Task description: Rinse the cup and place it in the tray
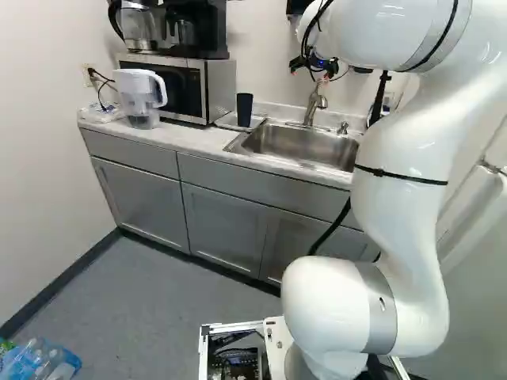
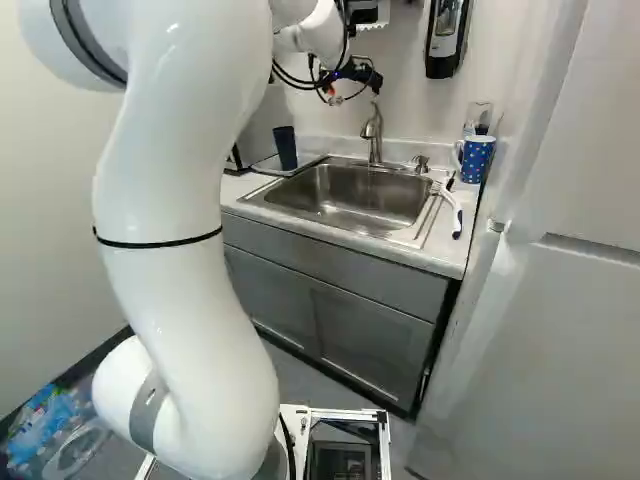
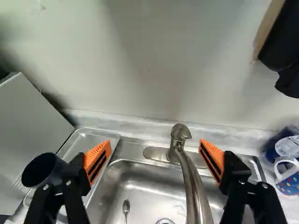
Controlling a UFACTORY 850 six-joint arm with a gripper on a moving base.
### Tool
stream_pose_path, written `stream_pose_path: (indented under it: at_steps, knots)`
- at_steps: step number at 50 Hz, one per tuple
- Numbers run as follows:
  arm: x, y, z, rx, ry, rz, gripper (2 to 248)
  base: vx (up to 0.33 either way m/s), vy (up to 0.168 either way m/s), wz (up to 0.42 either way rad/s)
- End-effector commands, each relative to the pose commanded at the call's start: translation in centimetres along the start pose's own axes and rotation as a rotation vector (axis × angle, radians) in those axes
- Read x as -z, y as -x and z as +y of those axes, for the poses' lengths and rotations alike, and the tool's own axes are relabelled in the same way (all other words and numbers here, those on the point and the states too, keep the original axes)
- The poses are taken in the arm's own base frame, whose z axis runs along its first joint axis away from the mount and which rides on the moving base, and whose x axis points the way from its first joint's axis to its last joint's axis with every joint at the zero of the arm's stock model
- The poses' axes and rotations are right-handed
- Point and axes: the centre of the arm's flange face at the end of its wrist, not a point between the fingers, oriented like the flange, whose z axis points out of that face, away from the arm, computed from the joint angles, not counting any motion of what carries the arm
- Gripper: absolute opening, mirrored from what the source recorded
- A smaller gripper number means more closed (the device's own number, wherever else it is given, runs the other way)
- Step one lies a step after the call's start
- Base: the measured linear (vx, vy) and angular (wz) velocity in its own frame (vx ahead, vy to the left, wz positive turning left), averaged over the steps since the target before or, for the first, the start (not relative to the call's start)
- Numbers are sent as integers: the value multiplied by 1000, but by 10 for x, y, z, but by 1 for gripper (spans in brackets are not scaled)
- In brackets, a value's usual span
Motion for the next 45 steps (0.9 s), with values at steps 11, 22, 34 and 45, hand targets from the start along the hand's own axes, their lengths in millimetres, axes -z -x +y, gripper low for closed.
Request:
stream_pose_path:
  at_steps: [11,22,34,45]
  knots:
    - [-20,-7,-4,3,-6,10,247,0,0,0]
    - [-40,-13,-9,5,-12,23,247,0,0,0]
    - [-56,-17,-12,7,-17,34,247,0,0,0]
    - [-56,-17,-12,7,-17,34,247,0,0,0]
